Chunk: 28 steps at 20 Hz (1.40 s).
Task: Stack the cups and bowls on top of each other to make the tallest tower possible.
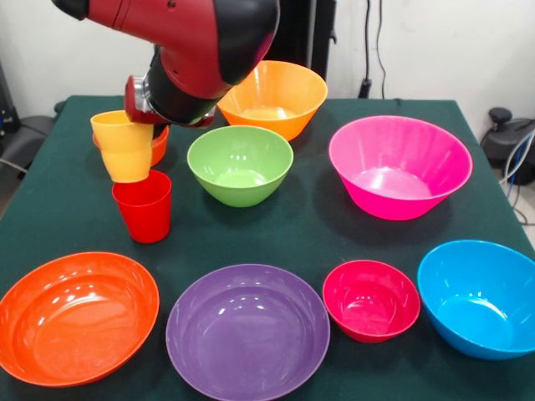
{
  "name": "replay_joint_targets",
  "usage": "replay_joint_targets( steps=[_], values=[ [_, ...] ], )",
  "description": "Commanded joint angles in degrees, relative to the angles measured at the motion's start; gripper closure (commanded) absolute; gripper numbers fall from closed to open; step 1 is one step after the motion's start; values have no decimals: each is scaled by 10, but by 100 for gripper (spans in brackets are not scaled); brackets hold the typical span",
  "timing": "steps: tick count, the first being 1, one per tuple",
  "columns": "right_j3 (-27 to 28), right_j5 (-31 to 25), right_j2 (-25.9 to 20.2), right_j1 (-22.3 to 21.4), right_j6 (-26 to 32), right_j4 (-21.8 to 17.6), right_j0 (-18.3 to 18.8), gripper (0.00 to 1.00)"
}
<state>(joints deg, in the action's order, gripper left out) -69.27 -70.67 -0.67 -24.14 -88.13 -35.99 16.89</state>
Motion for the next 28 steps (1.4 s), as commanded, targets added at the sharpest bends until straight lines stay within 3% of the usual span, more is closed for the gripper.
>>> replay_joint_targets(
  steps=[1, 28],
  values=[
    [-17, -3, -77, 32, 114, 9, 3, 100],
    [-39, 2, -84, 12, 86, 15, -1, 100]
  ],
)
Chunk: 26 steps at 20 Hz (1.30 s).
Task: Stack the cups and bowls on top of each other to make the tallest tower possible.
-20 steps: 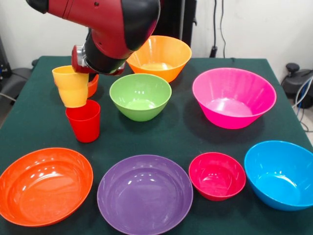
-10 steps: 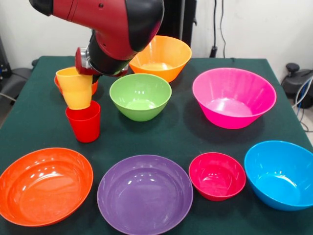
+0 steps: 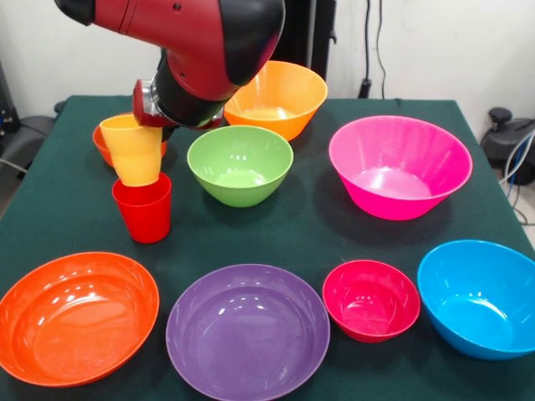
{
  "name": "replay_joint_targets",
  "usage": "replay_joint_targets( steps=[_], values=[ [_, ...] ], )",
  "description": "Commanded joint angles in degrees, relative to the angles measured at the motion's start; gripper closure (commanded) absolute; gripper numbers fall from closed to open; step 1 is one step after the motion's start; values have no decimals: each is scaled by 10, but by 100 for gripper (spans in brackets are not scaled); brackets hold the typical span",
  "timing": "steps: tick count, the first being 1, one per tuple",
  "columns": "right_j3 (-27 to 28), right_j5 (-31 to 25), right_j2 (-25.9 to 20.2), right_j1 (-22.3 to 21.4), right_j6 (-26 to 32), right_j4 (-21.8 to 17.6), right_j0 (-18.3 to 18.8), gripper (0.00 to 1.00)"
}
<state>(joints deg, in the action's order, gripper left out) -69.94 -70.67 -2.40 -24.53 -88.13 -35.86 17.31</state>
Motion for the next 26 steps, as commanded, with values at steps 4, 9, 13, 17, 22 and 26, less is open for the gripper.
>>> replay_joint_targets(
  steps=[4, 9, 13, 17, 22, 26],
  values=[
    [-28, -3, -67, 21, 92, 10, -4, 100],
    [-31, 8, -68, 21, 82, 11, -2, 100],
    [-36, 12, -68, 19, 78, 12, 0, 100],
    [-42, -4, -70, 14, 90, 15, 2, 100],
    [-53, -8, -67, 4, 93, 12, 2, 100],
    [-57, -11, -64, -3, 94, 8, 0, 100]
  ],
)
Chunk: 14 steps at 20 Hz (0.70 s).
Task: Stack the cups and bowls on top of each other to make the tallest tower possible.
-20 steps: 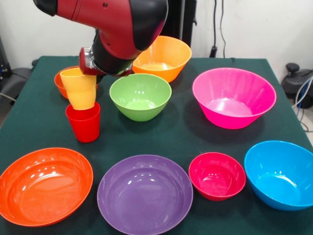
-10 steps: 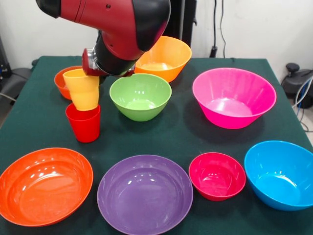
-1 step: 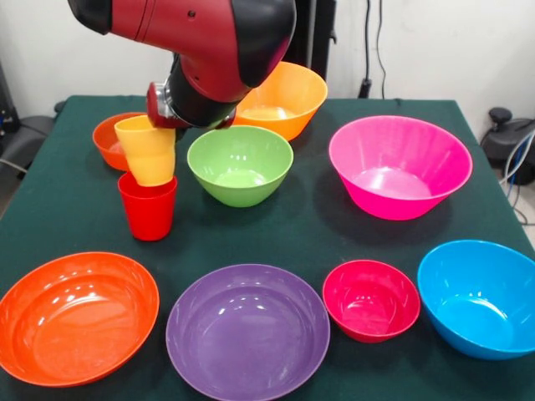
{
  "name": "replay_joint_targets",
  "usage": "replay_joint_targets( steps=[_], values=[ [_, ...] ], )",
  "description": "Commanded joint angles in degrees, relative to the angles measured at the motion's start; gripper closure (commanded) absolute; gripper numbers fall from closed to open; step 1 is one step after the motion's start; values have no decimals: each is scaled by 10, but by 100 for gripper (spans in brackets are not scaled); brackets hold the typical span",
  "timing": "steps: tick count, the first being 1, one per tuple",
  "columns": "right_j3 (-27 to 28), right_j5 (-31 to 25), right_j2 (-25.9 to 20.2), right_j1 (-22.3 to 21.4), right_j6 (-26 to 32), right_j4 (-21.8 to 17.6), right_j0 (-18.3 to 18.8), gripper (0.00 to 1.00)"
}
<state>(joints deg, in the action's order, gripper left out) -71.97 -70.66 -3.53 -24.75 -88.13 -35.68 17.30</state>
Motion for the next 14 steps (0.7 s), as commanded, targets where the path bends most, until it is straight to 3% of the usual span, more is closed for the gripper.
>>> replay_joint_targets(
  steps=[1, 2, 3, 14],
  values=[
    [-38, -11, -52, -2, 95, 4, 0, 100],
    [-39, -6, -48, -4, 86, 1, -3, 100],
    [-38, 4, -47, -3, 77, -2, -3, 0],
    [-25, -18, -48, -6, 123, -23, -8, 0]
  ],
)
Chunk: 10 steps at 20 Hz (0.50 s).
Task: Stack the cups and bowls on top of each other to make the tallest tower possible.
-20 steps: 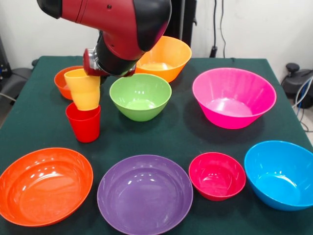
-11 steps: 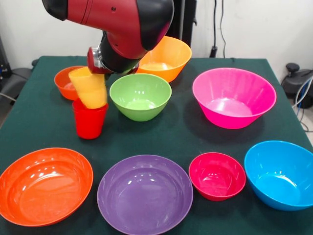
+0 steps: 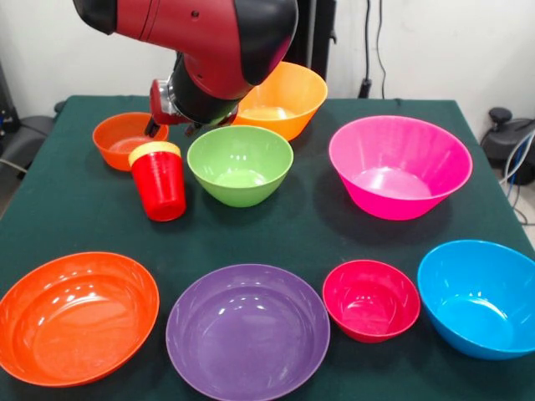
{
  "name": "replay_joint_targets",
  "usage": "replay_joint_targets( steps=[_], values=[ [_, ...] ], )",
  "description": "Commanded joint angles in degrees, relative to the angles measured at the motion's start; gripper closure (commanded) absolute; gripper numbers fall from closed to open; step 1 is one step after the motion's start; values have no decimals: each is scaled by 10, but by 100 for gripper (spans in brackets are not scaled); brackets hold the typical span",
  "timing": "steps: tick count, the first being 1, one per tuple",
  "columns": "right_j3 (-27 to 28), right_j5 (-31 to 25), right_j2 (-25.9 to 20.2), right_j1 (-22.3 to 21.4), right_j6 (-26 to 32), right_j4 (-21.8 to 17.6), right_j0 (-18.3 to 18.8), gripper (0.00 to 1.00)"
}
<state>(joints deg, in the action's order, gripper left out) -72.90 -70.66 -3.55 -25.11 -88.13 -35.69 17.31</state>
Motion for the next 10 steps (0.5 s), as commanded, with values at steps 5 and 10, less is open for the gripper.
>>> replay_joint_targets(
  steps=[5, 10],
  values=[
    [-8, -17, -43, -5, 123, -32, -14, 0],
    [4, -31, -46, -3, 131, -33, -14, 0]
  ],
)
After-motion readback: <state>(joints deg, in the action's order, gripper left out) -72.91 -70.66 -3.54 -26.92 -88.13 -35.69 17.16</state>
